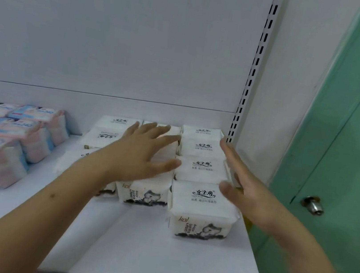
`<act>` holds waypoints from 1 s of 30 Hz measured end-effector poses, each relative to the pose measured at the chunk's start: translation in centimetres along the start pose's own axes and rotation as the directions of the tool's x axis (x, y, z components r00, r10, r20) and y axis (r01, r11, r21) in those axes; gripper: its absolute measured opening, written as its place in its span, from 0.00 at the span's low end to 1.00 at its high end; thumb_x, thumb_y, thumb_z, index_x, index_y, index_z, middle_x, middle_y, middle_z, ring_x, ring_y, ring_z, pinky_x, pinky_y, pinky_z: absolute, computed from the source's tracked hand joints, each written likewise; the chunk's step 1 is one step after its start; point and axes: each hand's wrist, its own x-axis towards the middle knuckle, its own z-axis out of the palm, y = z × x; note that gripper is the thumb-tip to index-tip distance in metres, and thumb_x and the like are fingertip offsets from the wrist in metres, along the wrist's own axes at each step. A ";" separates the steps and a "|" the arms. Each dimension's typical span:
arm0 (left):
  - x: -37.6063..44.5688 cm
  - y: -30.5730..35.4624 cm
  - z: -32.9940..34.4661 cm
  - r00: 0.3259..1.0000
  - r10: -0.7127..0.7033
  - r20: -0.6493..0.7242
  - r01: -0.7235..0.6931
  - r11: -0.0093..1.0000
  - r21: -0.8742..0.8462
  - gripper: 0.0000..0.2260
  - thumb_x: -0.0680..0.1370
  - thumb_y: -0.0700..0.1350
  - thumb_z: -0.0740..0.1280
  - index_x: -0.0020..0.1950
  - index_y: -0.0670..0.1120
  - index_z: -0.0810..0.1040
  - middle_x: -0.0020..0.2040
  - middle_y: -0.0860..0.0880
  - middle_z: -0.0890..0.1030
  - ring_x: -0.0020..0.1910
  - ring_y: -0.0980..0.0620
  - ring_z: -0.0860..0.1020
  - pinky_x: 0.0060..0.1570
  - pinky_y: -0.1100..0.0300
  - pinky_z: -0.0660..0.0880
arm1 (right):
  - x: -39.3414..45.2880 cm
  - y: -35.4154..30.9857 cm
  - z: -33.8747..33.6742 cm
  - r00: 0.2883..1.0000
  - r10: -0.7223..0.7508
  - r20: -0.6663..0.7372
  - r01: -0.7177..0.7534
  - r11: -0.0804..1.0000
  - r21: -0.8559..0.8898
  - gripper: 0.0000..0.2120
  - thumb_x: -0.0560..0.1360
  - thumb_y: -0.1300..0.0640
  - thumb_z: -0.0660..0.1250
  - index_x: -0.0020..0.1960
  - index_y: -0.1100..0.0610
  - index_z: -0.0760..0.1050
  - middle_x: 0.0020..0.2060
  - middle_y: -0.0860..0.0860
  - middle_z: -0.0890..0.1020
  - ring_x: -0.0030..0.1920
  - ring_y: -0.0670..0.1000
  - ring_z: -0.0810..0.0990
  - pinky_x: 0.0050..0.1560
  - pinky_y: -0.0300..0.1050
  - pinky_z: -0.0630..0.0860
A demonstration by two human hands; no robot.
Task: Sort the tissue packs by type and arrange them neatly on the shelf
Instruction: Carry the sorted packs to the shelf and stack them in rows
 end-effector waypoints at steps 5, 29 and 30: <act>-2.2 -0.7 1.6 0.992 -0.054 0.115 0.047 0.997 0.056 0.40 0.70 0.78 0.39 0.79 0.63 0.47 0.82 0.52 0.47 0.80 0.48 0.44 0.78 0.42 0.45 | -4.2 0.1 1.8 0.997 -0.020 0.078 0.052 0.897 -0.440 0.48 0.65 0.34 0.75 0.76 0.32 0.50 0.76 0.33 0.38 0.75 0.33 0.43 0.72 0.31 0.47; -4.4 -8.6 2.0 0.798 -0.483 0.359 0.119 -0.458 -0.881 0.27 0.80 0.66 0.54 0.61 0.48 0.80 0.44 0.44 0.86 0.40 0.45 0.86 0.36 0.54 0.80 | 5.6 0.0 2.0 0.912 0.268 -0.310 -0.091 0.869 0.486 0.19 0.82 0.42 0.56 0.54 0.57 0.73 0.43 0.52 0.78 0.42 0.50 0.78 0.42 0.44 0.74; -4.0 -8.5 2.0 0.810 -0.471 0.350 0.108 -0.466 -0.878 0.27 0.80 0.67 0.54 0.63 0.48 0.79 0.45 0.43 0.86 0.42 0.44 0.86 0.37 0.53 0.80 | 5.5 -0.6 2.0 0.905 0.299 -0.302 -0.106 0.847 0.521 0.16 0.83 0.44 0.55 0.52 0.55 0.74 0.41 0.51 0.78 0.40 0.49 0.79 0.40 0.43 0.75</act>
